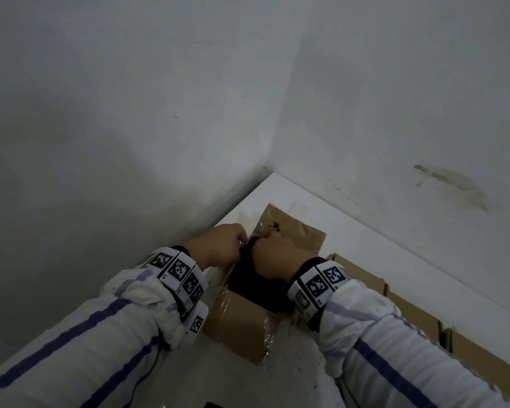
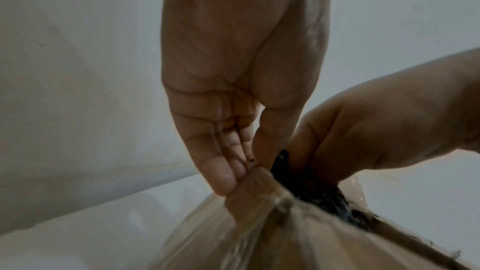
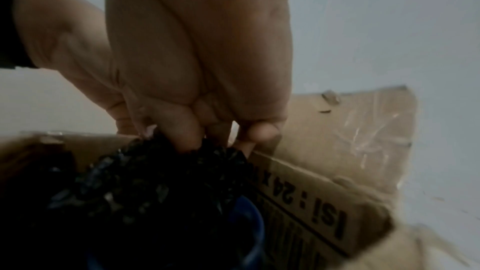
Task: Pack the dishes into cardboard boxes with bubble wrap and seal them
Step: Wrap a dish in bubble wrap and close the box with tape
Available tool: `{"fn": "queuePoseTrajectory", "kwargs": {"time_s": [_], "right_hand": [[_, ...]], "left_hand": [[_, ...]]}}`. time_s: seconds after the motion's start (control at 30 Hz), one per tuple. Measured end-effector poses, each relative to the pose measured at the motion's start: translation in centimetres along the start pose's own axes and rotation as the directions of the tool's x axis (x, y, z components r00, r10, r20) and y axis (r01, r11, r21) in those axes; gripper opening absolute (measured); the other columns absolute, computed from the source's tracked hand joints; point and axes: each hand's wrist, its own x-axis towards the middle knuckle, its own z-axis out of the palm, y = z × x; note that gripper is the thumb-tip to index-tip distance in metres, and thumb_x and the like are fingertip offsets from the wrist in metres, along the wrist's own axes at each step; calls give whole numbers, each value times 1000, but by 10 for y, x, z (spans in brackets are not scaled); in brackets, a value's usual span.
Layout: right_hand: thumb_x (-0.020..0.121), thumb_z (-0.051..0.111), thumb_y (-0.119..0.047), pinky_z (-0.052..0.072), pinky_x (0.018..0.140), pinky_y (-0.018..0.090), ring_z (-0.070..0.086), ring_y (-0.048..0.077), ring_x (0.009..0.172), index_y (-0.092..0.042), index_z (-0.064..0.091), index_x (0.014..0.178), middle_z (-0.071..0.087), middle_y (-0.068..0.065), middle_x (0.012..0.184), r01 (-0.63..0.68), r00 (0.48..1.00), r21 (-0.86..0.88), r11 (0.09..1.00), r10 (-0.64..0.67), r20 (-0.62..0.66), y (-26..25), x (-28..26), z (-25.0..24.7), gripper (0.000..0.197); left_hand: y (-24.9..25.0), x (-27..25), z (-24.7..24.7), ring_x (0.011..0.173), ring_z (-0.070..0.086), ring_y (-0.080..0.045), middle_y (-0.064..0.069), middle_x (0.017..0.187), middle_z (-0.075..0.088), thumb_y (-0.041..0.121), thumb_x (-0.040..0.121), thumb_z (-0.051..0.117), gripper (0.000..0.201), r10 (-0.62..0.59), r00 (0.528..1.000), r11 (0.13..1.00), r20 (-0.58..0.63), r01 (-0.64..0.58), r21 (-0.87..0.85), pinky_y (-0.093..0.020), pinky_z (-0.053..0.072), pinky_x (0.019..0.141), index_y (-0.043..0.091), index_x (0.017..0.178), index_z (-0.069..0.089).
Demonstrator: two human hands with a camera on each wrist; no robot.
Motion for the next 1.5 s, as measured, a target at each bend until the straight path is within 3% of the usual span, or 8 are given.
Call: {"fn": "queuePoseTrajectory", "kwargs": {"time_s": [0.23, 0.37, 0.5, 0.7, 0.87, 1.0, 1.13, 1.5], "right_hand": [[92, 43, -3, 45, 90, 31, 57, 28, 108, -3, 59, 121, 61, 15, 118, 229, 946, 138, 964, -187, -266, 21, -8, 4, 33], [90, 49, -11, 44, 81, 28, 58, 27, 101, -3, 62, 106, 60, 14, 108, 233, 842, 249, 940, -67, -536, 27, -2, 13, 22], [93, 47, -17, 49, 82, 34, 62, 29, 96, -3, 63, 106, 67, 15, 105, 187, 863, 312, 932, -4, -506, 23, 3, 14, 25], [93, 41, -8, 42, 92, 28, 55, 26, 114, -10, 58, 126, 61, 10, 124, 201, 933, 239, 950, -111, -342, 29, -2, 2, 37], [96, 36, -7, 44, 93, 32, 56, 29, 112, -4, 51, 127, 58, 15, 124, 163, 979, 126, 979, -145, -142, 20, -8, 0, 34], [96, 37, -7, 41, 97, 31, 51, 28, 118, -7, 46, 134, 53, 15, 132, 151, 986, 219, 964, -133, -96, 24, -14, -2, 40], [94, 39, -4, 39, 96, 28, 47, 27, 123, -12, 37, 141, 48, 12, 137, 168, 983, 298, 940, -138, -118, 28, -22, -7, 48], [94, 39, -6, 33, 109, 35, 40, 30, 131, -16, 27, 148, 36, 11, 148, 187, 980, 225, 956, -164, -117, 32, -19, 17, 56]], "left_hand": [[13, 11, -8, 86, 67, -37, -21, 95, 65, 11, 87, 55, 26, -91, 993, 996, 80, 90, 16, -43, 59, 68, 2, 111, 57], [15, 18, -3, 84, 58, -27, -7, 91, 52, 14, 85, 62, 28, -58, 997, 992, 50, 52, 115, -37, 52, 69, 6, 107, 47], [16, 22, 3, 67, 50, -19, -8, 90, 50, 12, 86, 56, 20, -57, 998, 988, 27, 53, 147, -31, 46, 54, 8, 97, 40], [23, 26, -12, 85, 67, -28, -18, 98, 66, 8, 86, 53, 13, -149, 976, 987, 158, 137, 83, -39, 60, 67, 1, 94, 59], [28, 33, -10, 65, 62, -23, -7, 70, 56, 3, 88, 50, 19, -141, 985, 964, 94, 115, 240, -25, 49, 51, 8, 69, 50], [29, 33, -1, 55, 45, -14, -6, 77, 49, 6, 90, 49, 10, -77, 996, 952, 36, 62, 300, -19, 31, 40, 5, 81, 47], [24, 31, 5, 79, 56, -28, -19, 107, 56, 10, 93, 47, 19, -40, 999, 951, -11, 41, 308, -21, 29, 44, -2, 108, 48], [32, 27, 3, 77, 53, -22, -19, 111, 58, 10, 91, 47, 6, -55, 996, 948, -72, 75, 308, -29, 41, 65, 4, 90, 47]]}}
